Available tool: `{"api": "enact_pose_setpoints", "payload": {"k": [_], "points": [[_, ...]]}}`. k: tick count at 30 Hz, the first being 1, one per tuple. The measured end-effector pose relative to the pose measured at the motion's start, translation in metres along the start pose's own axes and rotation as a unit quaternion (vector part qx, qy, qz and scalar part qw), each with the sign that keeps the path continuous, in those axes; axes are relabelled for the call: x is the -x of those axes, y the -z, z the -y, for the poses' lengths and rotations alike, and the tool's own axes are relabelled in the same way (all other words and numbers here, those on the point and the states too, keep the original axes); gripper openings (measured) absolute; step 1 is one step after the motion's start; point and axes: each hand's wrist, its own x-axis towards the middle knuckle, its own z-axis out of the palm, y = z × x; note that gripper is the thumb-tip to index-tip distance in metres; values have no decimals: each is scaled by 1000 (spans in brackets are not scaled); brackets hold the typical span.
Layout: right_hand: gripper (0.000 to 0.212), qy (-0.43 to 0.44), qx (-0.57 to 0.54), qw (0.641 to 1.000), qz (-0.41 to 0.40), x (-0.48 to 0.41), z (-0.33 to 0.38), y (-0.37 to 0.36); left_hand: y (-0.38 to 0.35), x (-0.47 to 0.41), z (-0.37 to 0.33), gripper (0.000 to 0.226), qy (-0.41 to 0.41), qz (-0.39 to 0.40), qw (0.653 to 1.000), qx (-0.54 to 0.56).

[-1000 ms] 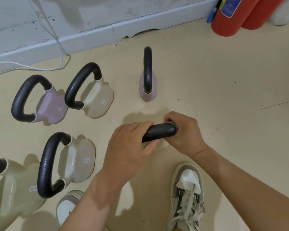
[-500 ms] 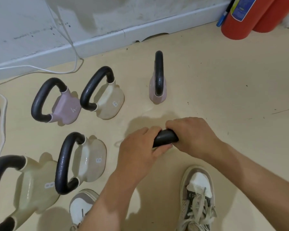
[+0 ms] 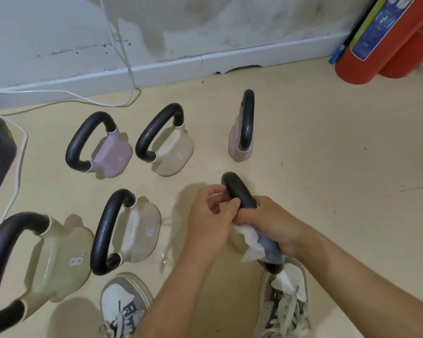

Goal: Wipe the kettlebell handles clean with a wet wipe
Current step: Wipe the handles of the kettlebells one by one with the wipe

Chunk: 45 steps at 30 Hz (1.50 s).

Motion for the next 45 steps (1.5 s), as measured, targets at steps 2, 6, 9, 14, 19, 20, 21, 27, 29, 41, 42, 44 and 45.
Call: {"api": "enact_pose_setpoints", "payload": {"k": [2, 6, 9, 14, 19, 20, 21, 27, 29, 41, 42, 44, 45], "points": [[20, -12, -188, 980, -62, 5, -14, -16, -1, -1, -3, 12, 11, 12, 999, -32], [20, -33, -328, 933, -147, 6, -24, -33, 1, 21, 8, 18, 59, 30, 997, -27], [40, -8, -256, 945, -201, 8, -26, -34, -3, 34, 13, 27, 39, 37, 998, -24], [17, -20, -442, 888, -124, 28, -3, -16, -12, 49, 25, 34, -166, 0, 960, -224], [26, 19, -310, 939, -146, 39, -1, 1, -31, 71, 47, 52, -303, 9, 841, -448], [44, 27, -267, 949, -163, 40, 0, 5, -28, 71, 47, 52, -309, 3, 840, -446], [58, 34, -214, 960, -179, 41, 2, 10, -24, 70, 43, 50, -318, -7, 844, -432], [57, 73, 68, 971, -217, 34, 5, 20, -15, 52, 8, 16, -152, -93, 970, -167], [50, 73, 54, 974, -206, 28, 4, 24, -19, 43, 9, 9, -122, -82, 976, -163], [31, 72, -119, 984, -114, 45, -46, 2, -9, 64, 34, 27, -374, 10, 816, -441], [31, 75, -150, 980, -106, 44, -51, 2, -8, 67, 32, 26, -357, -9, 849, -389], [33, 66, -226, 968, -85, 41, -58, 0, -7, 67, 25, 21, -274, -50, 913, -298], [34, 62, -258, 961, -82, 39, -61, 0, -8, 63, 23, 22, -224, -54, 931, -284]]}}
